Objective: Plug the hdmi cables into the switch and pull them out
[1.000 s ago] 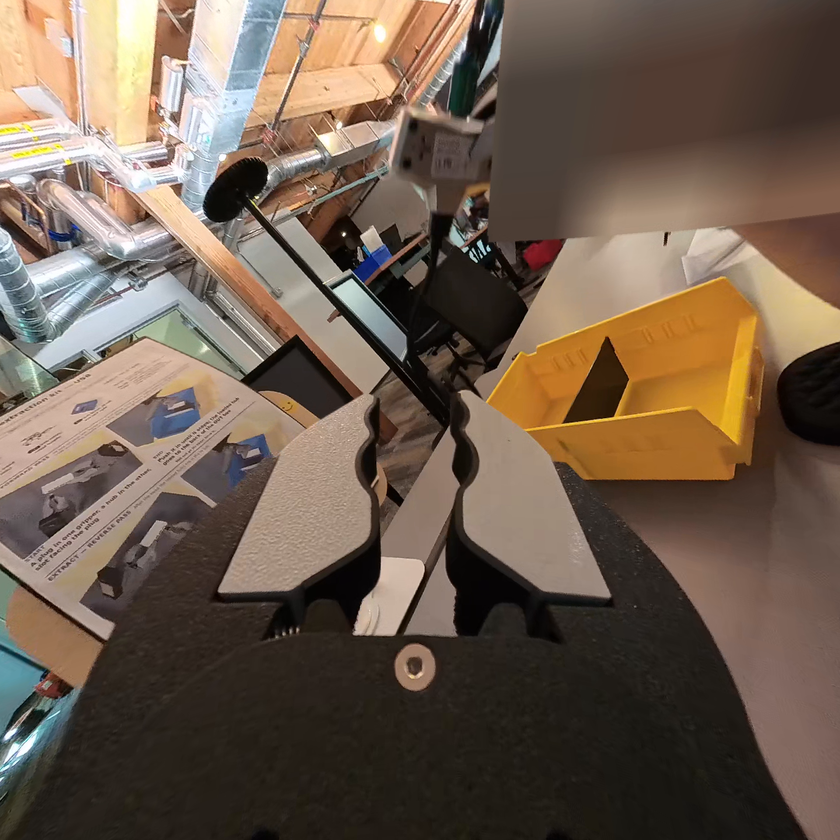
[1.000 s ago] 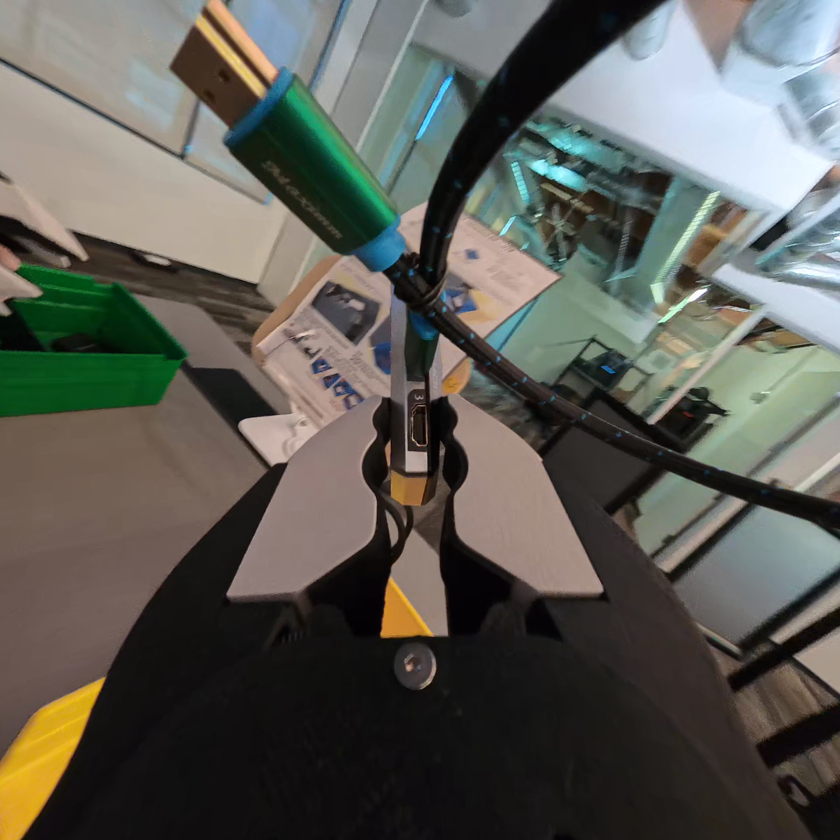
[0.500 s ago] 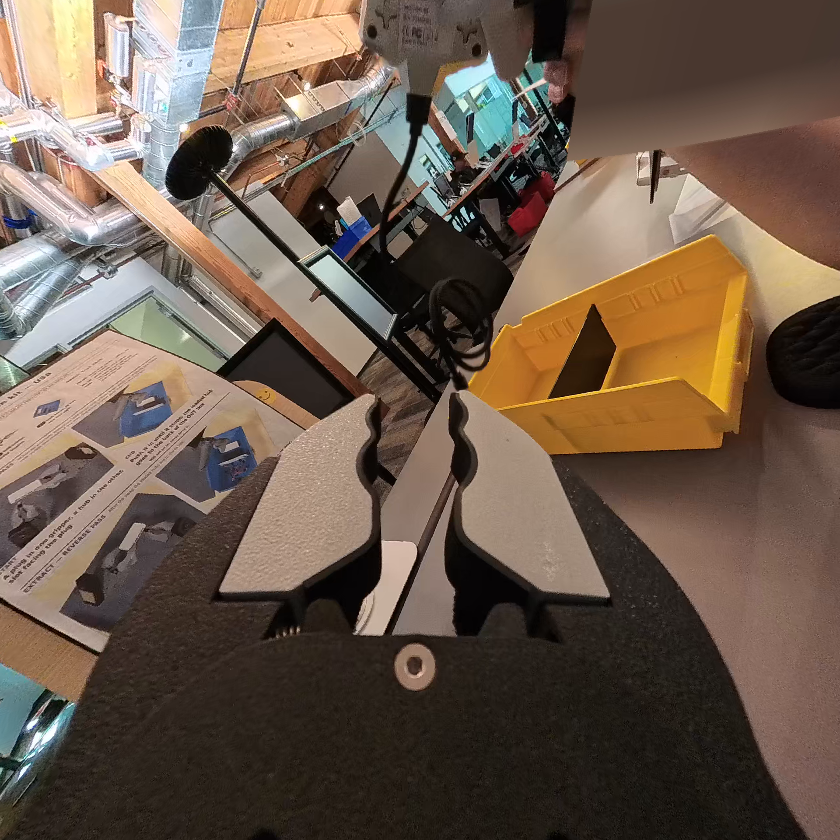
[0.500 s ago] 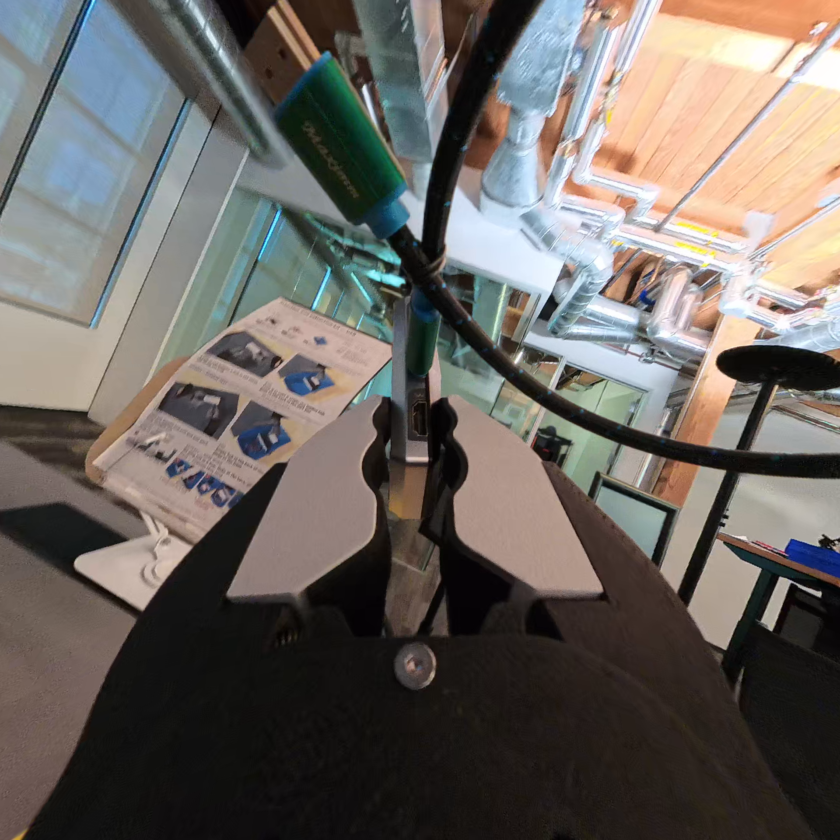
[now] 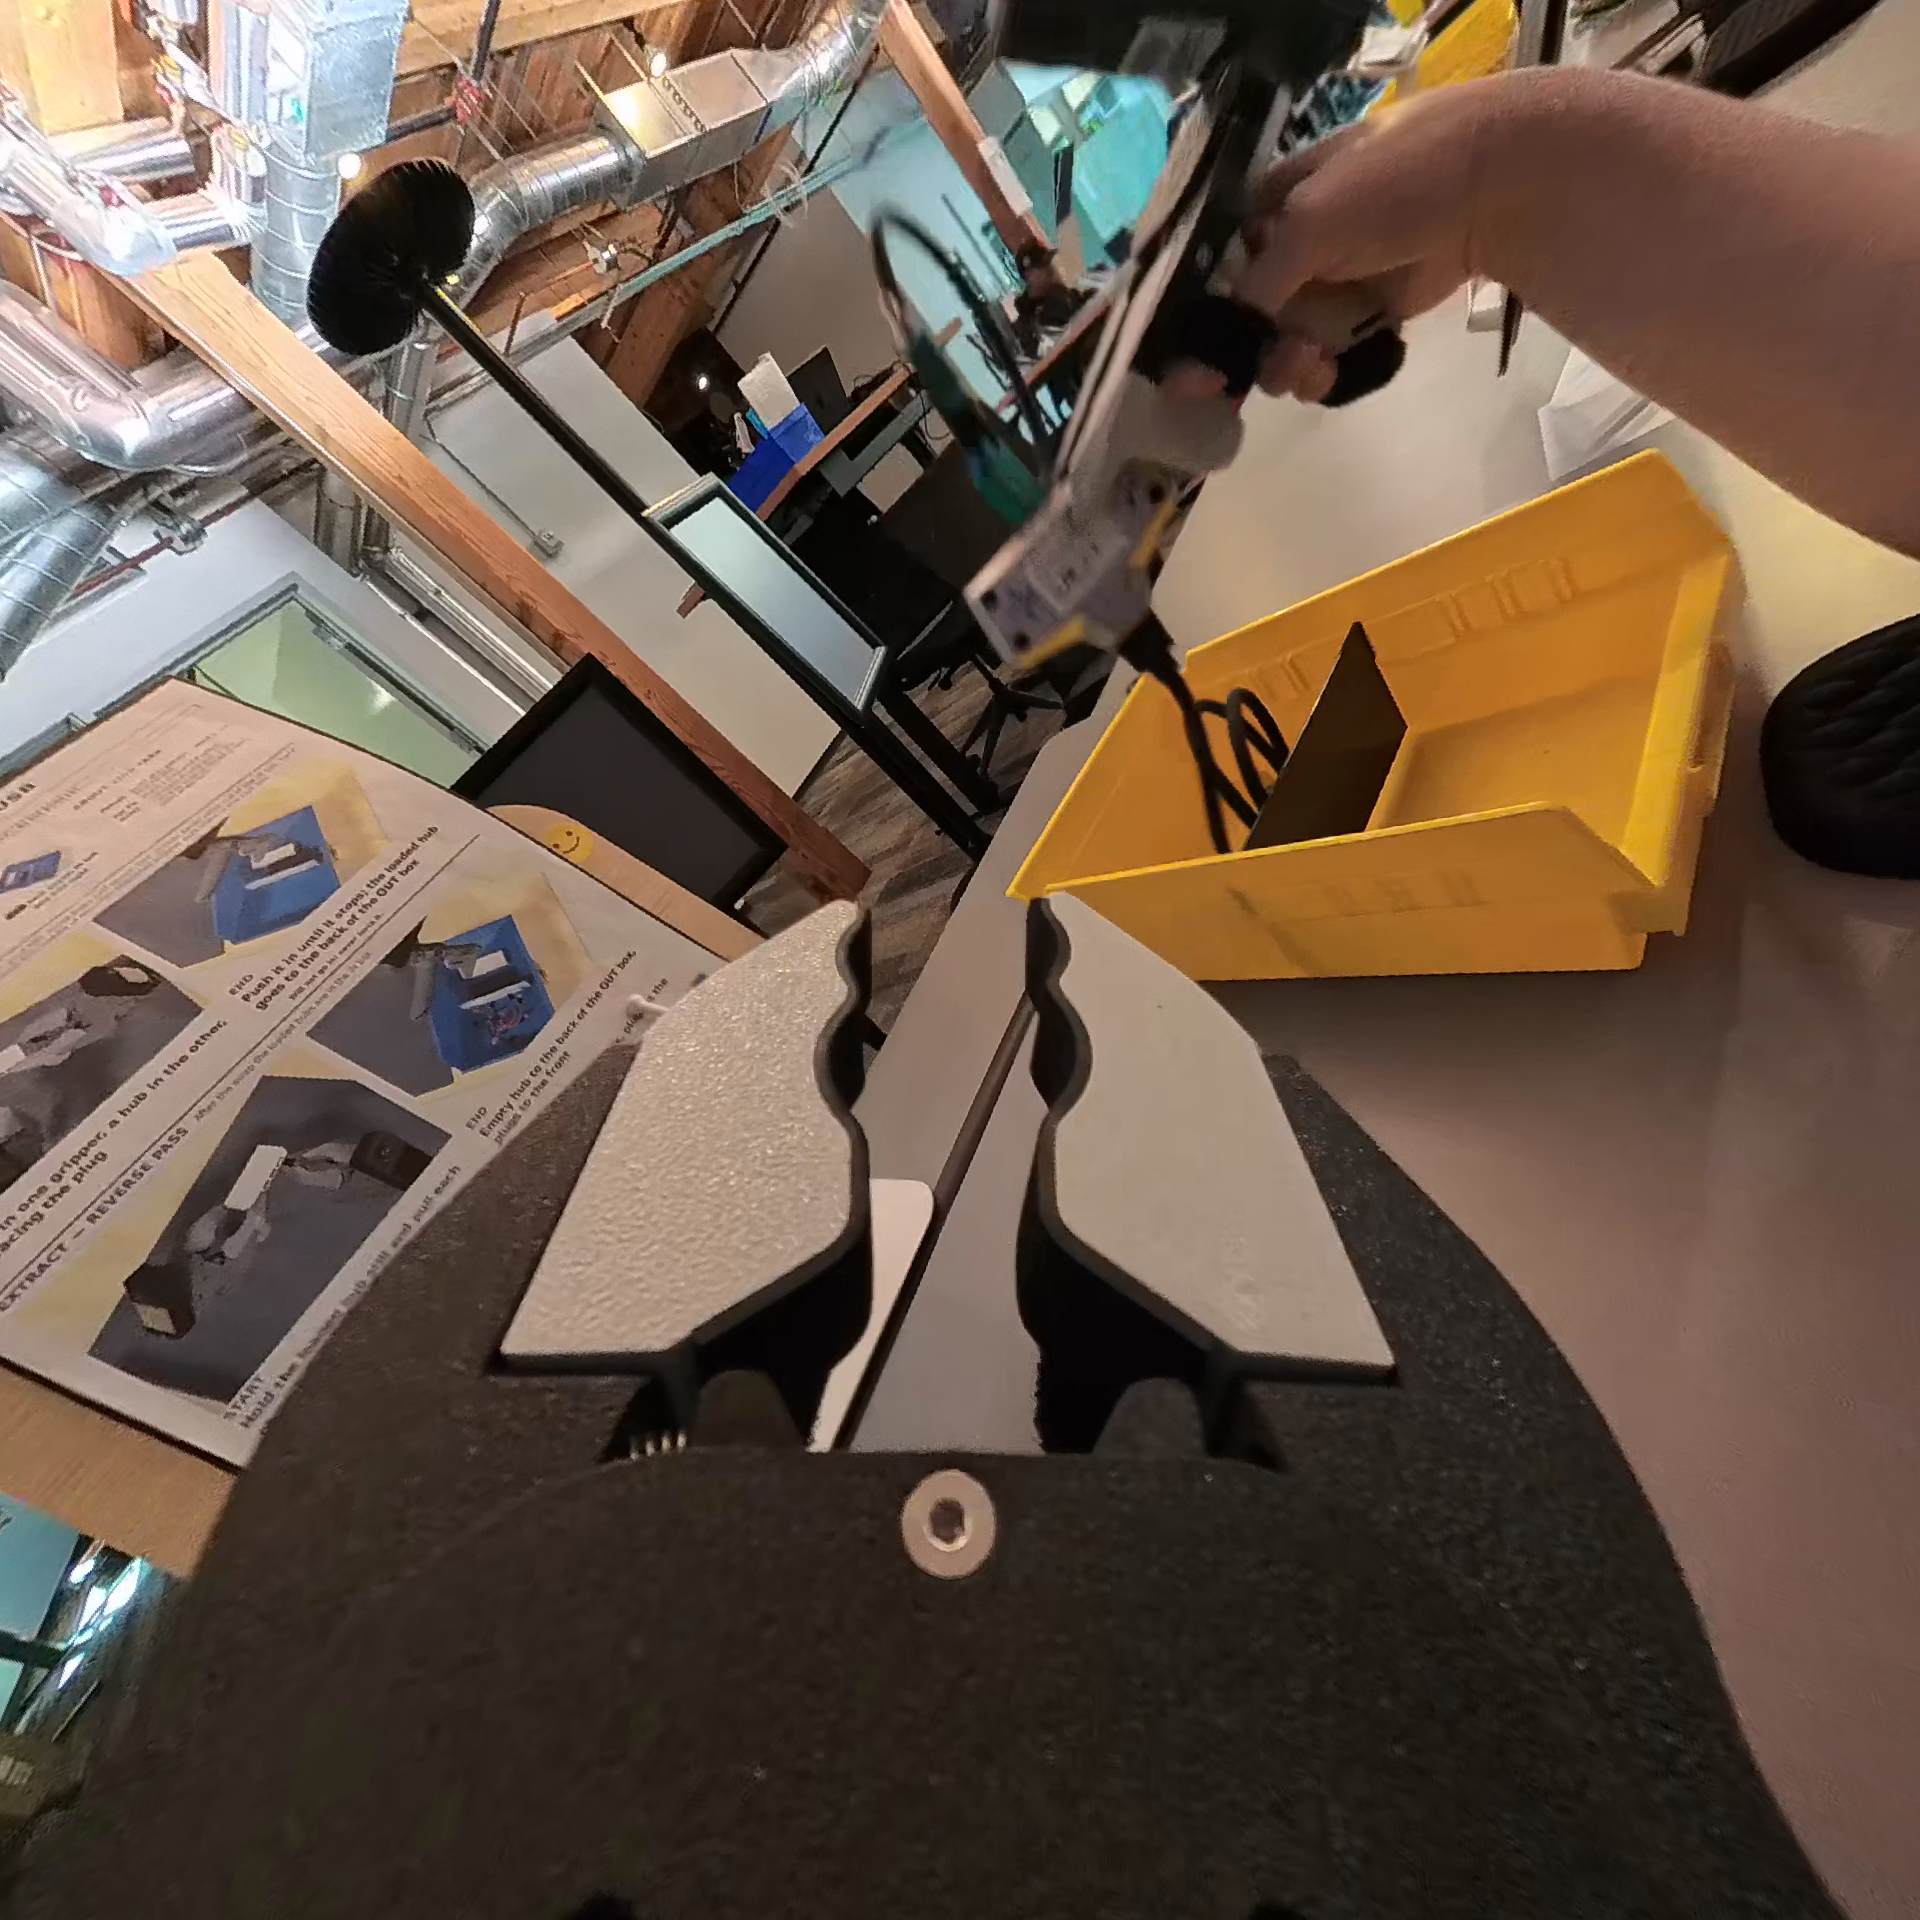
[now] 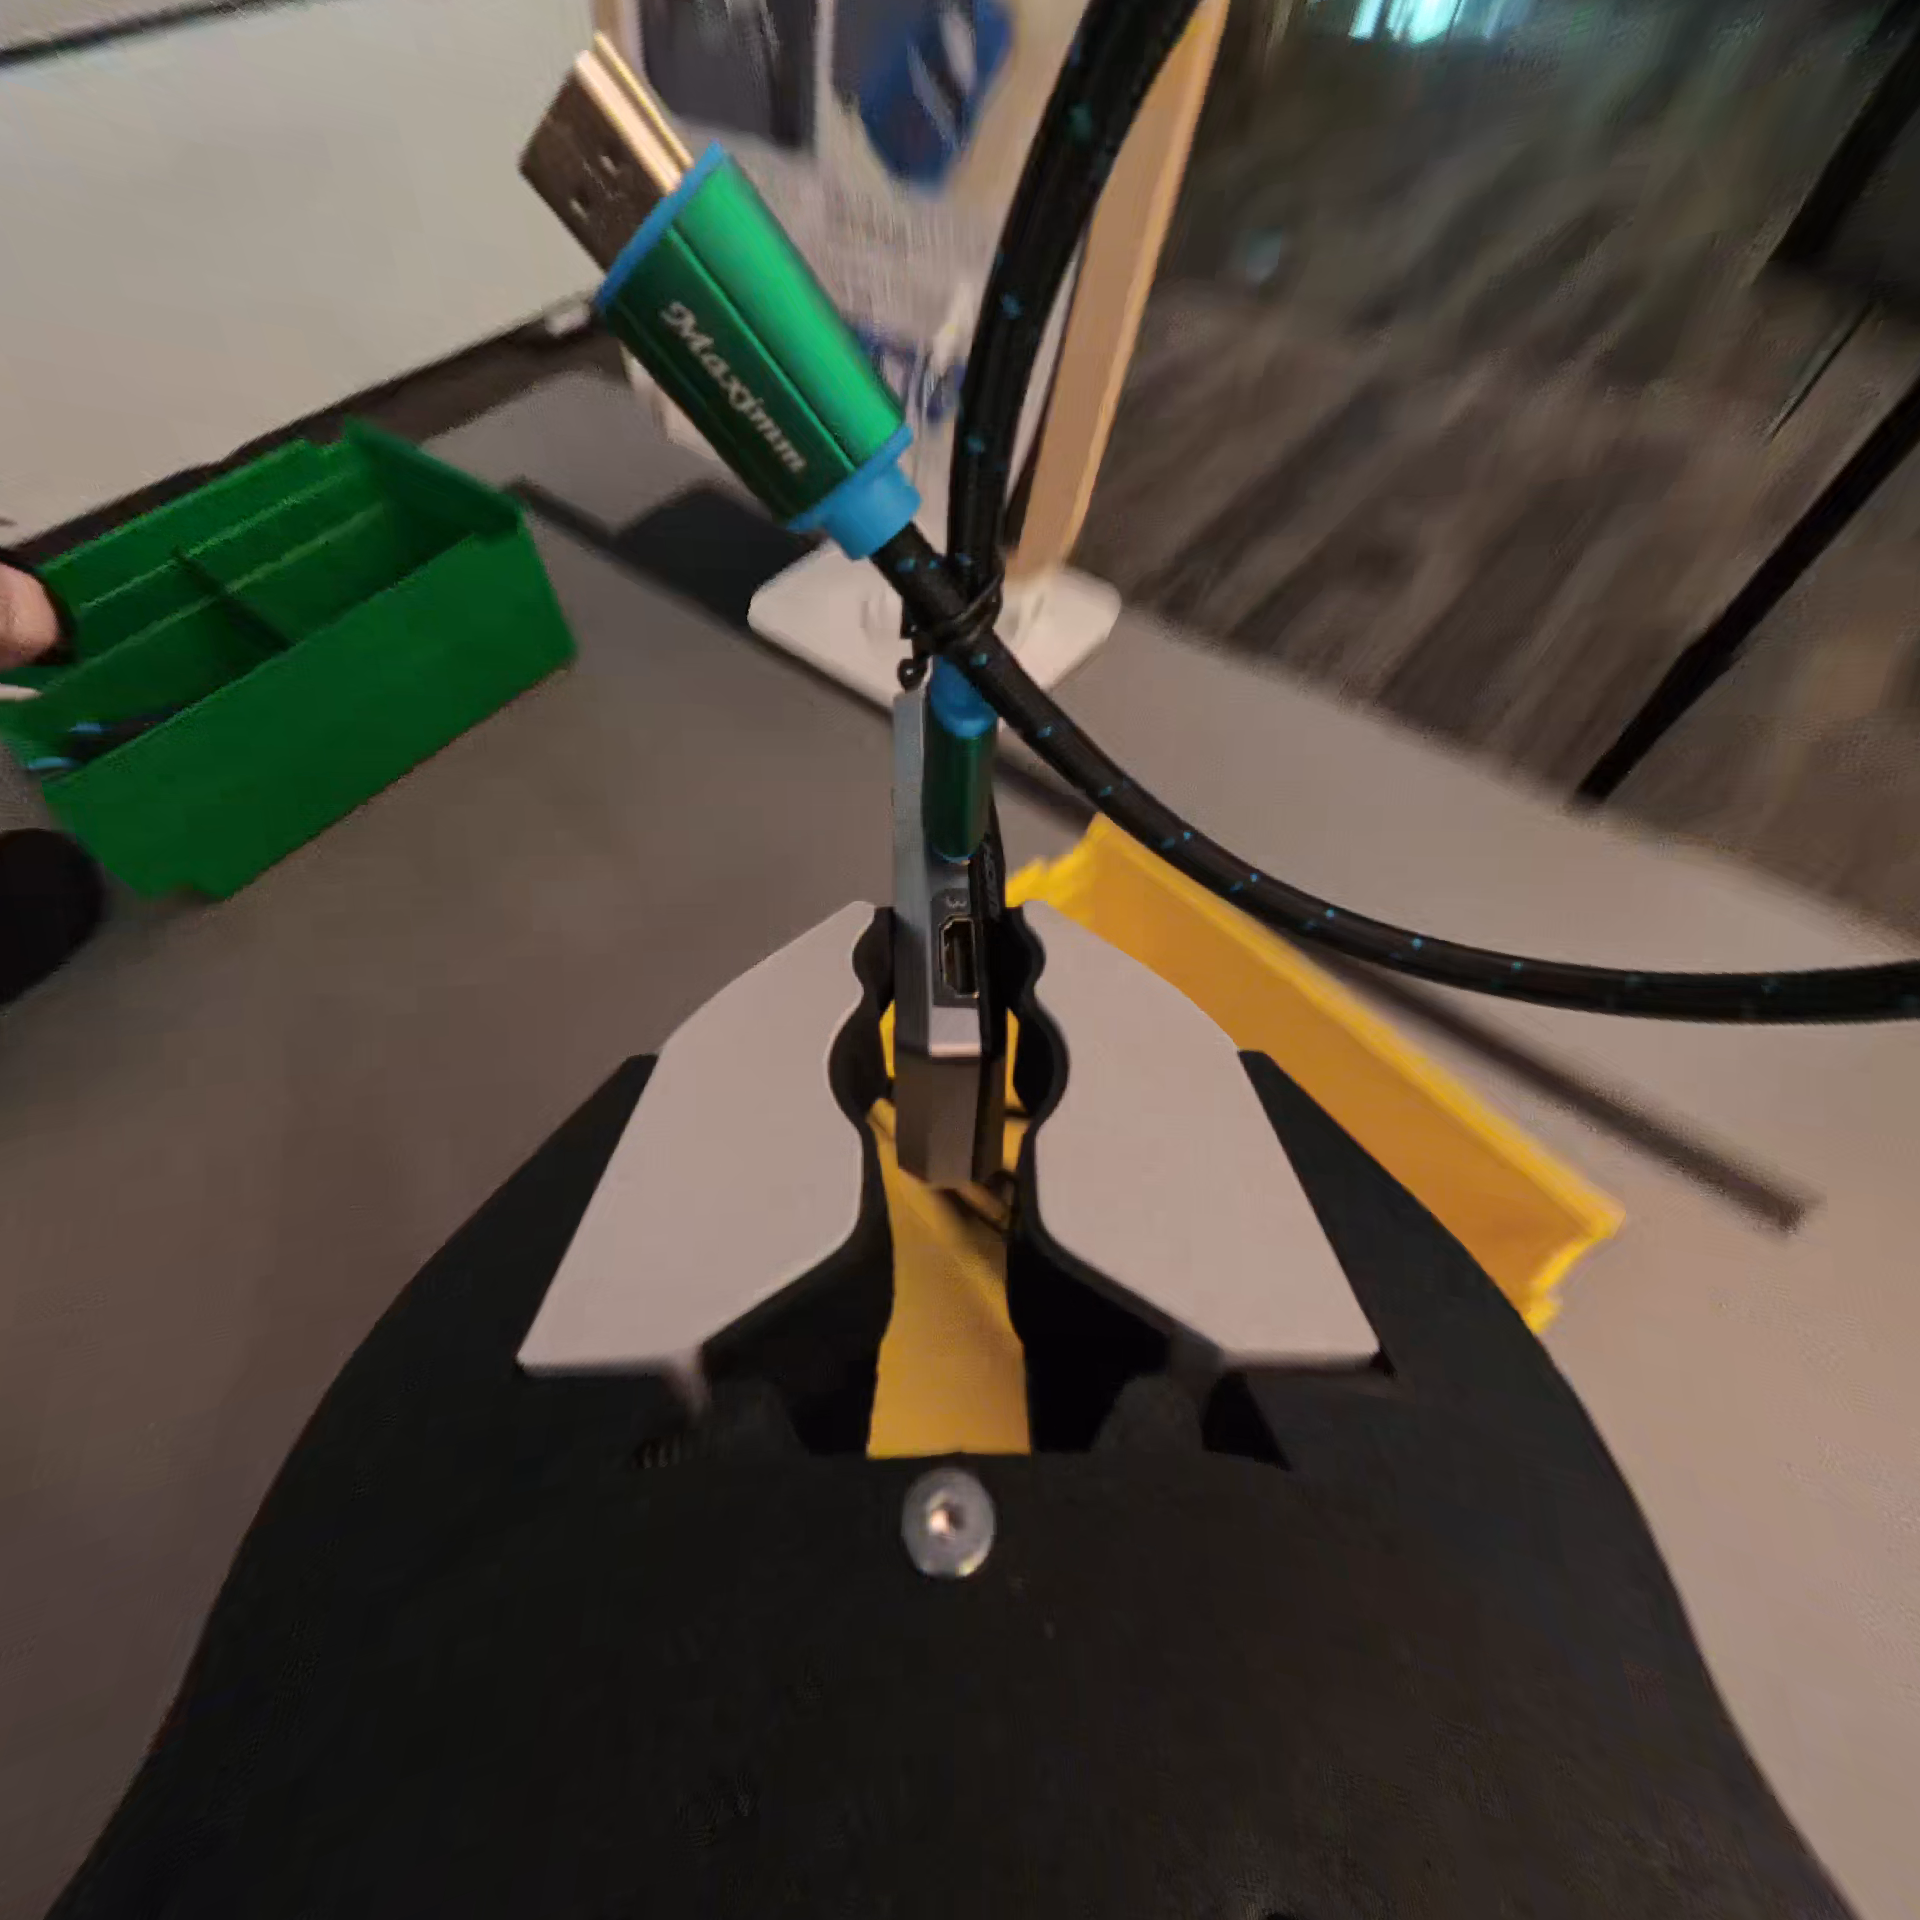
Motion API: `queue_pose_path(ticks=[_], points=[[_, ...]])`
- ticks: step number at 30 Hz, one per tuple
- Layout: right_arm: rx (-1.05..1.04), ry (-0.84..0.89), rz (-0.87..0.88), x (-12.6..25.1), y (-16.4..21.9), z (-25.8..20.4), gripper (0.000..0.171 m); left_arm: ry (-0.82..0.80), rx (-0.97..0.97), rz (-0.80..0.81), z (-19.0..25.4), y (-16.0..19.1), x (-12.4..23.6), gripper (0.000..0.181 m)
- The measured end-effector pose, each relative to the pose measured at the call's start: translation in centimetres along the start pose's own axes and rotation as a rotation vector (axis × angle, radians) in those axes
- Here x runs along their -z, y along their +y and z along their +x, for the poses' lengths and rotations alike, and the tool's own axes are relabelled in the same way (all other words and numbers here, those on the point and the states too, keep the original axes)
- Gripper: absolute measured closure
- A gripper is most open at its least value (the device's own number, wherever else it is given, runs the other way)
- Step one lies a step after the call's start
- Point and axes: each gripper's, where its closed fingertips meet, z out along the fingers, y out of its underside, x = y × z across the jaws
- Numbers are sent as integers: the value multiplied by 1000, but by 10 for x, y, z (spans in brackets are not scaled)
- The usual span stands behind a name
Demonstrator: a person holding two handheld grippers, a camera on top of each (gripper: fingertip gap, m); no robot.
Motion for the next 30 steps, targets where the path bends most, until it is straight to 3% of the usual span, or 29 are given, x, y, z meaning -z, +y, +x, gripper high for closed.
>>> queue_pose_path(ticks=[3,7,13,16,19,24,30], points=[[-262,-88,-147,-33,40,21,150,9,4,-36,2,7,-3,153],[-596,-190,-187,-55,76,47,149,25,-5,-46,6,9,-6,153],[-852,-383,-153,-55,84,52,145,44,-10,-70,11,15,-11,153],[-795,-308,-156,-51,83,58,147,50,-24,-83,14,17,-13,153],[-725,-140,-104,-33,74,76,132,55,-33,-90,16,17,-13,153],[-605,-100,77,4,34,72,140,50,-30,-93,14,19,-13,154],[-360,65,31,-22,41,91,139,19,-35,-116,6,23,-9,154]])
